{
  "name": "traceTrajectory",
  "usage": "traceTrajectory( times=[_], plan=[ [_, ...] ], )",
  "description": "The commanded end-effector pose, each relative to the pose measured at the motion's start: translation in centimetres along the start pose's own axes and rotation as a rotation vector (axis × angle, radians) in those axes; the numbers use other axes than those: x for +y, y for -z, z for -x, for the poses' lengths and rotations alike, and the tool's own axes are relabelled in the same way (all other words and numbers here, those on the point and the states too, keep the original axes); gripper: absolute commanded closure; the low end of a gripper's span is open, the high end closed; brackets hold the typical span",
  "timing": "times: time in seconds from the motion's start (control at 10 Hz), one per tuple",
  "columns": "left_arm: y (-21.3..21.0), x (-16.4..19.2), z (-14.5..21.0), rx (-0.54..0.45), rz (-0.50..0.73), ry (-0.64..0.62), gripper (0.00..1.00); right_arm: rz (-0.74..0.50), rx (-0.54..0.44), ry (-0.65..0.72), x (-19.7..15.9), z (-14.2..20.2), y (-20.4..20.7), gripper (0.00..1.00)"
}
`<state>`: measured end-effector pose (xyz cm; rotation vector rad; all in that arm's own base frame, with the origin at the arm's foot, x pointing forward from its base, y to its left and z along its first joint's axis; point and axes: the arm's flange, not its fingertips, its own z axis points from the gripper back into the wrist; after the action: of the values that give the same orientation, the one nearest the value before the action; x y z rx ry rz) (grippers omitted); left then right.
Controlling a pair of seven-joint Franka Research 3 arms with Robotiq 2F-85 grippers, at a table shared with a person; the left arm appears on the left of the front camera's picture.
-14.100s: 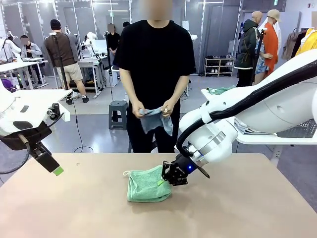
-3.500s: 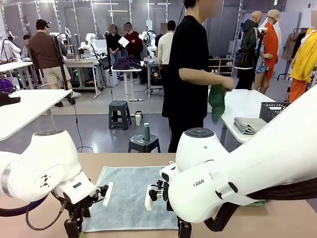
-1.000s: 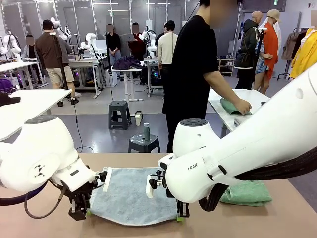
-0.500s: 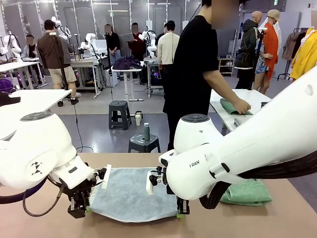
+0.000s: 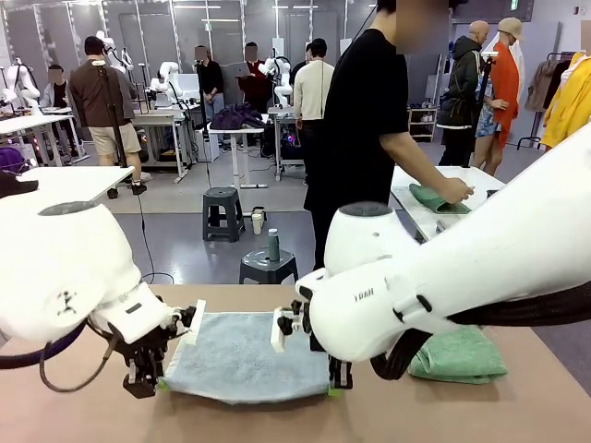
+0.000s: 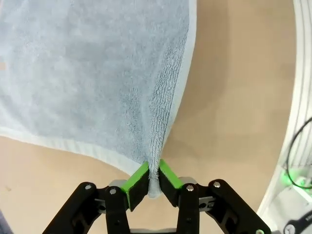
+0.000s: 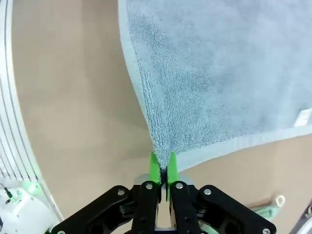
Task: Fold the towels and place them in the basket.
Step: When a person lays out a Towel with hook on the table, fold it in half twice.
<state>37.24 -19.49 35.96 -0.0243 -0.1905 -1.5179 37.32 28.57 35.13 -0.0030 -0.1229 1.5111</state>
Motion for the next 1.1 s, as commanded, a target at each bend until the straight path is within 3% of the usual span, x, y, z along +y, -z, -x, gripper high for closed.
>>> traceTrajectory(
  times=[0.0,0.5,1.0],
  plan=[
    [-3.5,0.9,-0.2,-0.035,0.091,0.039,0.9,0.021,-0.025,0.019,0.6,0.4,-5.2,0.93],
    [-6.8,4.7,-1.2,-0.069,-0.007,0.05,0.9,0.044,-0.018,0.059,-3.5,-0.4,-8.2,0.93],
    [-1.8,13.6,-0.2,-0.053,-0.033,0.046,0.9,-0.026,0.043,0.151,-12.4,-0.9,-3.9,0.93]
  ],
)
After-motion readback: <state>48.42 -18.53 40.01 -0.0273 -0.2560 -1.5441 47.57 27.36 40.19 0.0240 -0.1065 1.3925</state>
